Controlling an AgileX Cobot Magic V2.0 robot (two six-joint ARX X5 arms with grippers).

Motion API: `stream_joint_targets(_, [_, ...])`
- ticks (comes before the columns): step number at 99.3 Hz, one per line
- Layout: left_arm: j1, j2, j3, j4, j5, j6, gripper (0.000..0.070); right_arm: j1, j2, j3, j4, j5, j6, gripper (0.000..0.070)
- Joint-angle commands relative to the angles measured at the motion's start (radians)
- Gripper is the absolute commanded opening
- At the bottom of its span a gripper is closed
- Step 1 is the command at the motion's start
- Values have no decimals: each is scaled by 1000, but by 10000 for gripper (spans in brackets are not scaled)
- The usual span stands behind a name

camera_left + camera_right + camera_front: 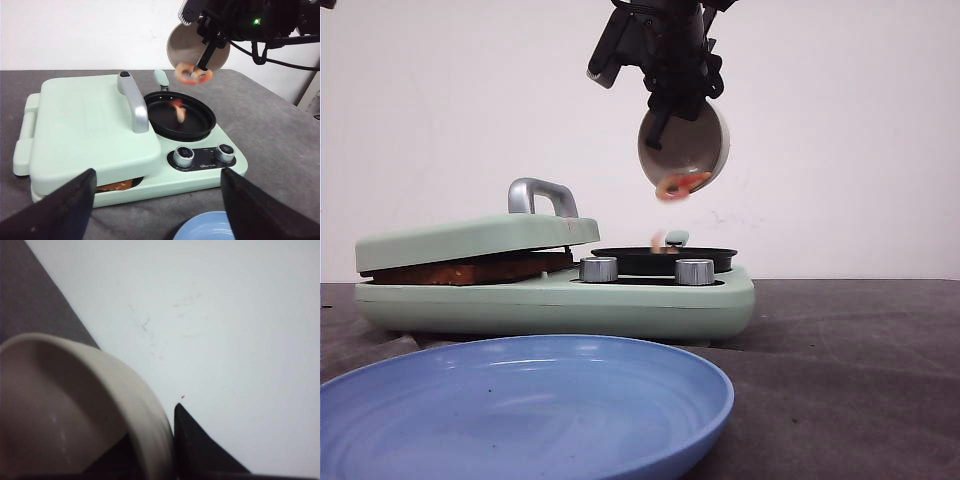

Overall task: Make breakfast with bread and shrimp
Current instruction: 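Tilt the bowl with the right gripper to pour shrimp into the pan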

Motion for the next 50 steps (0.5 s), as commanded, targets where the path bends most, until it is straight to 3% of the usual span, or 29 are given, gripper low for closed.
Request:
stream_joint_targets(1, [-1, -1, 0, 13, 18, 12, 422, 12, 26, 32, 15, 15, -33, 0])
stream_joint_targets(25, [-1, -16, 0, 12, 19, 12, 422, 13, 26, 32, 16, 31, -75, 0])
stream_joint_targets(50, [-1, -22, 0, 11, 18, 11, 422, 11, 25, 32, 15, 73, 50, 0])
